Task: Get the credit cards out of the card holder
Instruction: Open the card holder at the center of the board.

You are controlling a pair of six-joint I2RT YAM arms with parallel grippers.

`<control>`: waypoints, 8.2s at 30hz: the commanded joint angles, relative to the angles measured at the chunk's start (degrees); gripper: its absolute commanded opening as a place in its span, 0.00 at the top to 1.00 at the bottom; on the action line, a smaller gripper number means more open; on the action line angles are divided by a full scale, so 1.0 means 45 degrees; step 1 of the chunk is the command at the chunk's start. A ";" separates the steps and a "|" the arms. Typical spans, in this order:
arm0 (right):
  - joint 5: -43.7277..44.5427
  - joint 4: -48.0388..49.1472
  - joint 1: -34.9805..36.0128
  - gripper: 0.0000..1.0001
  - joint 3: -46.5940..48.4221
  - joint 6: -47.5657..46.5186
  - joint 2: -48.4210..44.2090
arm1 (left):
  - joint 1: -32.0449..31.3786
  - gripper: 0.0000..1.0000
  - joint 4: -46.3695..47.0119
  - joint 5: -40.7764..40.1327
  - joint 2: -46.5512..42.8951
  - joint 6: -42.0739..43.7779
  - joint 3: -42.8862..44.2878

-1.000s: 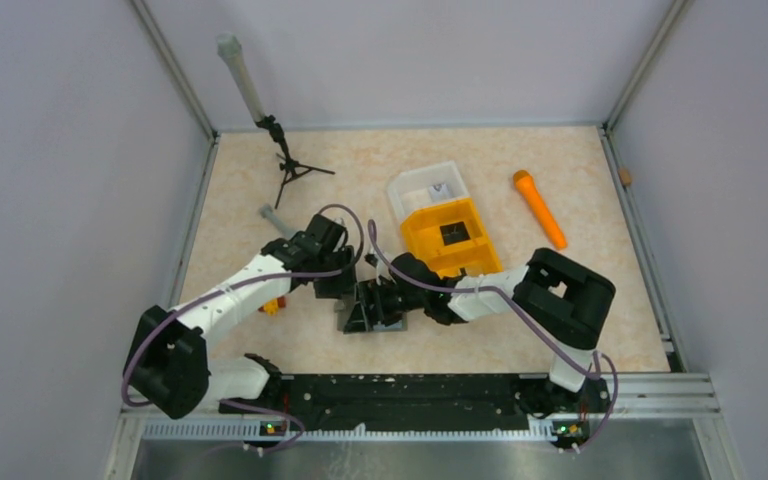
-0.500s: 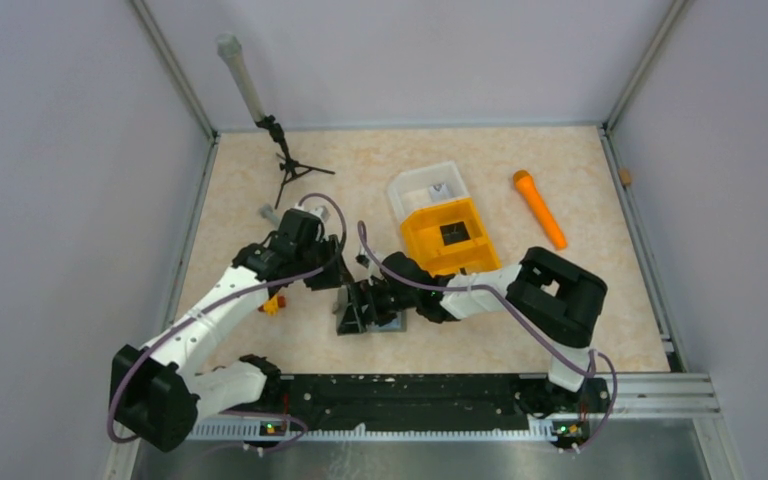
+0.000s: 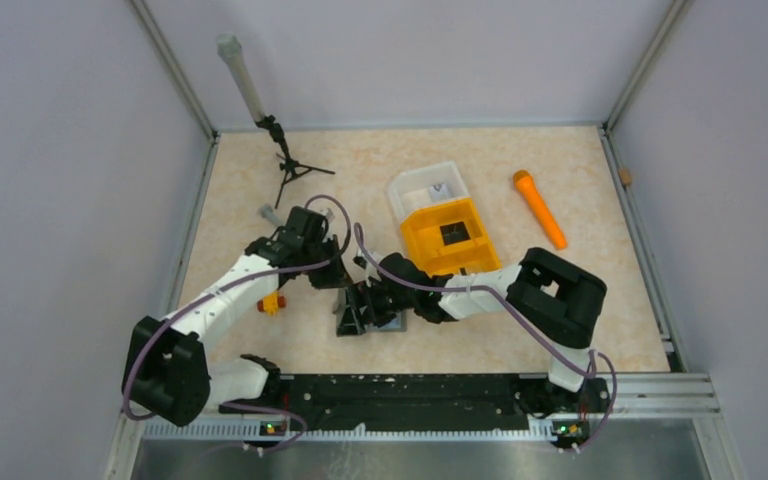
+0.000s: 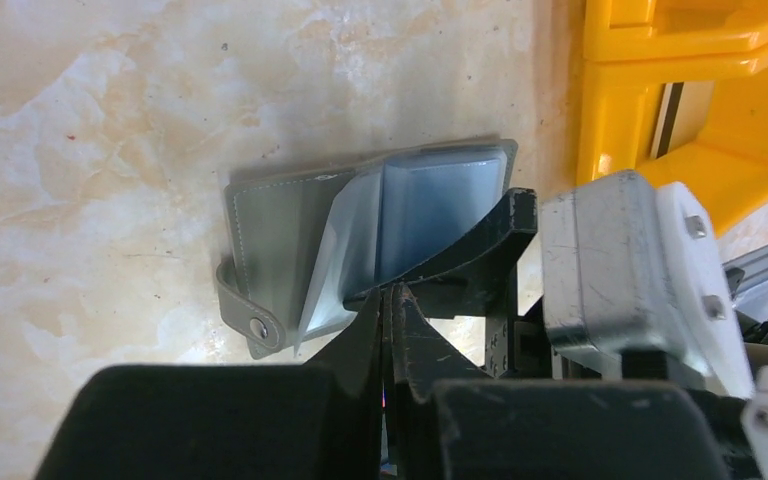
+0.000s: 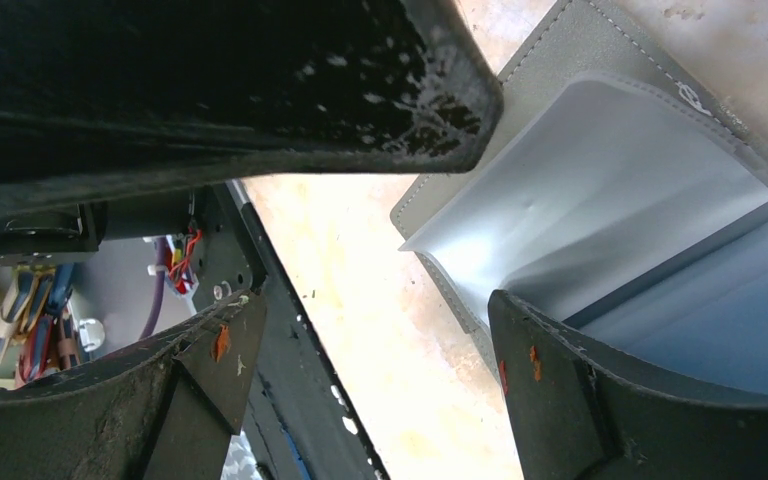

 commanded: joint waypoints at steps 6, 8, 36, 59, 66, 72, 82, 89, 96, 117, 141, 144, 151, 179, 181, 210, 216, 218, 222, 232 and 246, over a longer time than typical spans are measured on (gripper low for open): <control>0.0495 -0.0562 0.0138 0.14 0.0561 -0.0403 0.0369 | 0.0020 1.00 0.1754 0.1250 0.1410 0.0042 -0.1368; 0.0501 -0.0599 0.0145 0.14 0.0613 -0.0412 0.0281 | 0.0037 1.00 0.1784 0.0900 0.1481 0.0107 -0.1489; 0.2156 -0.2943 -0.0928 0.13 -0.1484 0.0424 -0.4114 | 0.0037 1.00 0.2478 0.0451 0.1566 0.0180 -0.2601; 0.1720 -0.1972 -0.0774 0.13 -0.1157 0.0651 -0.2336 | 0.0037 1.00 0.2321 0.0506 0.1333 0.0180 -0.2662; 0.1368 -0.1677 -0.0624 0.13 -0.0446 0.0688 -0.1716 | 0.0038 1.00 0.2419 0.0572 0.1320 0.0160 -0.2751; 0.0799 -0.1132 -0.0506 0.13 0.0233 0.0878 -0.0871 | 0.0032 1.00 0.2425 0.0591 0.1318 0.0141 -0.2771; -0.0309 0.0235 -0.0159 0.13 0.0875 0.0814 -0.0795 | 0.0047 1.00 0.2464 0.0572 0.1372 0.0145 -0.2793; 0.0133 0.0267 -0.0138 0.13 0.0594 -0.0014 -0.1864 | 0.0037 1.00 0.2408 0.0533 0.1353 0.0121 -0.2760; 0.1029 -0.0431 -0.0151 0.13 0.0009 -0.0561 -0.3113 | 0.0039 1.00 0.2348 0.0513 0.1360 0.0142 -0.2719; 0.2566 -0.2922 -0.0629 0.12 -0.0909 -0.0657 -0.2726 | 0.0037 1.00 0.2268 0.0591 0.1259 0.0178 -0.2655; 0.0803 -0.0503 -0.0105 0.17 0.0363 0.0072 -0.0811 | 0.0037 1.00 0.1524 0.0417 0.0561 0.0104 -0.2254; 0.0795 -0.0504 -0.0095 0.18 0.0420 0.0035 -0.0682 | 0.0037 1.00 0.0774 0.0037 0.0046 0.0031 -0.1781; 0.0649 -0.0196 -0.0105 0.29 0.0127 0.0191 -0.0549 | 0.0037 0.95 -0.0666 -0.0897 -0.1105 0.0061 -0.0925; 0.1475 -0.2123 -0.0308 0.36 0.0037 -0.0202 -0.2392 | -0.0066 1.00 0.1890 0.1332 0.0786 0.0014 -0.1944; 0.1724 -0.2556 -0.0569 0.34 -0.0290 0.0034 -0.2904 | -0.0161 1.00 0.1873 0.1292 0.0588 -0.0051 -0.1977; 0.1271 -0.1444 -0.1551 0.33 -0.2261 0.1359 -0.3179 | -0.0959 1.00 0.2757 0.1009 0.1894 -0.0214 -0.2237; 0.1429 -0.1719 -0.1565 0.33 -0.2276 0.1378 -0.3104 | -0.0958 1.00 0.2776 0.0934 0.2061 -0.0187 -0.2333; 0.1499 -0.1784 -0.1553 0.33 -0.2324 0.1376 -0.3171 | -0.0955 1.00 0.2776 0.0882 0.2072 -0.0169 -0.2358; 0.1664 -0.1950 -0.1569 0.33 -0.2352 0.1363 -0.3299 | -0.0958 1.00 0.2776 0.0884 0.2090 -0.0182 -0.2361; 0.1782 -0.2160 -0.1565 0.33 -0.2318 0.1491 -0.3203 | -0.0959 1.00 0.2747 0.0899 0.2092 -0.0171 -0.2376; 0.2116 -0.2376 -0.1649 0.32 -0.2411 0.1667 -0.3263 | -0.0951 1.00 0.2620 0.0904 0.2121 -0.0131 -0.2225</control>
